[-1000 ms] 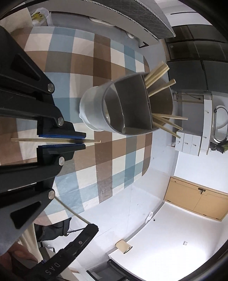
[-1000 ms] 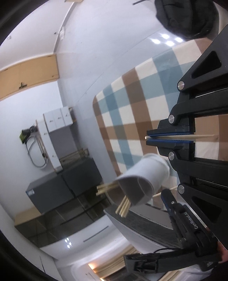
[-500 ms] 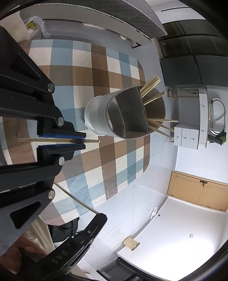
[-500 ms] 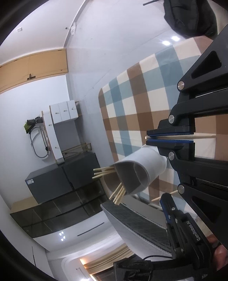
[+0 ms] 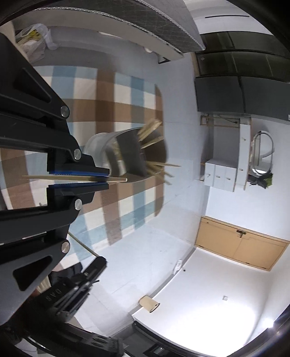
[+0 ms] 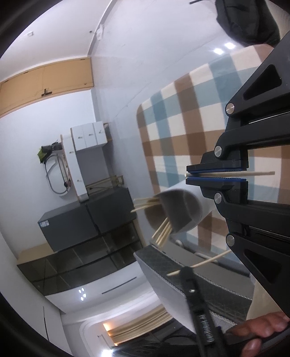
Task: Organize utensils
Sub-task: 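Lower both held chopsticks into the holder compartments, then open both grippers and pull back from the holder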
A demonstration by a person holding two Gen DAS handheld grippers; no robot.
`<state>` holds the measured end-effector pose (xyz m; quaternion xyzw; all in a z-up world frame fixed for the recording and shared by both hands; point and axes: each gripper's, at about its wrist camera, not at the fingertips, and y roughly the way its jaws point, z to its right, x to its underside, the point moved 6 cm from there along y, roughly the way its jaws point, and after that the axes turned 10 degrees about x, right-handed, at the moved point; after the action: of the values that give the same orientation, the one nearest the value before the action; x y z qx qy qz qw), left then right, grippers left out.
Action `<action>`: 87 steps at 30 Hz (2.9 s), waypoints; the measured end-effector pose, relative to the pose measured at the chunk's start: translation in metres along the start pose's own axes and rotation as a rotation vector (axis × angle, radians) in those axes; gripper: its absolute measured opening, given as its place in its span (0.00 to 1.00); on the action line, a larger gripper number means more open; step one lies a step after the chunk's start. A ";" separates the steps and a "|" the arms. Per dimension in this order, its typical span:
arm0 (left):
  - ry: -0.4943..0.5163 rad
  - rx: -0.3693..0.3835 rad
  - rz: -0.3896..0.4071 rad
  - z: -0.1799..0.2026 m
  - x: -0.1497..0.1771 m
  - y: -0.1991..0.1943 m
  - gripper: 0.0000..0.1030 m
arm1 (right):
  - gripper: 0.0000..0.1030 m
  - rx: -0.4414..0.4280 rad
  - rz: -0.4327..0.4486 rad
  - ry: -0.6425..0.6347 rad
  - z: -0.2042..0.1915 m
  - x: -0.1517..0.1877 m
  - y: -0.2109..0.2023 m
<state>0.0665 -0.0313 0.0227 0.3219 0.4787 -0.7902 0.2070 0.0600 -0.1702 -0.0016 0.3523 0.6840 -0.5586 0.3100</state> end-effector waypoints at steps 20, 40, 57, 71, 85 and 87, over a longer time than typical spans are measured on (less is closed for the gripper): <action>-0.127 0.068 0.124 -0.057 -0.104 -0.005 0.01 | 0.03 -0.126 0.160 -0.125 -0.088 -0.131 0.016; -0.160 0.041 0.178 -0.101 -0.138 0.041 0.01 | 0.03 -0.170 0.232 -0.116 -0.123 -0.186 0.092; -0.184 0.070 0.148 -0.097 -0.119 0.051 0.01 | 0.03 -0.180 0.155 -0.173 -0.112 -0.141 0.108; -0.121 0.082 0.033 -0.079 -0.084 0.057 0.01 | 0.03 -0.168 0.041 -0.226 -0.101 -0.090 0.120; -0.114 0.093 -0.143 -0.067 -0.049 0.067 0.03 | 0.06 -0.126 -0.066 -0.187 -0.073 -0.059 0.119; -0.122 0.062 -0.151 -0.068 -0.044 0.063 0.03 | 0.22 -0.105 -0.070 -0.164 -0.062 -0.058 0.111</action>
<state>0.1585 0.0011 -0.0086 0.2426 0.4633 -0.8361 0.1656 0.1819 -0.1029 -0.0034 0.2647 0.6966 -0.5593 0.3632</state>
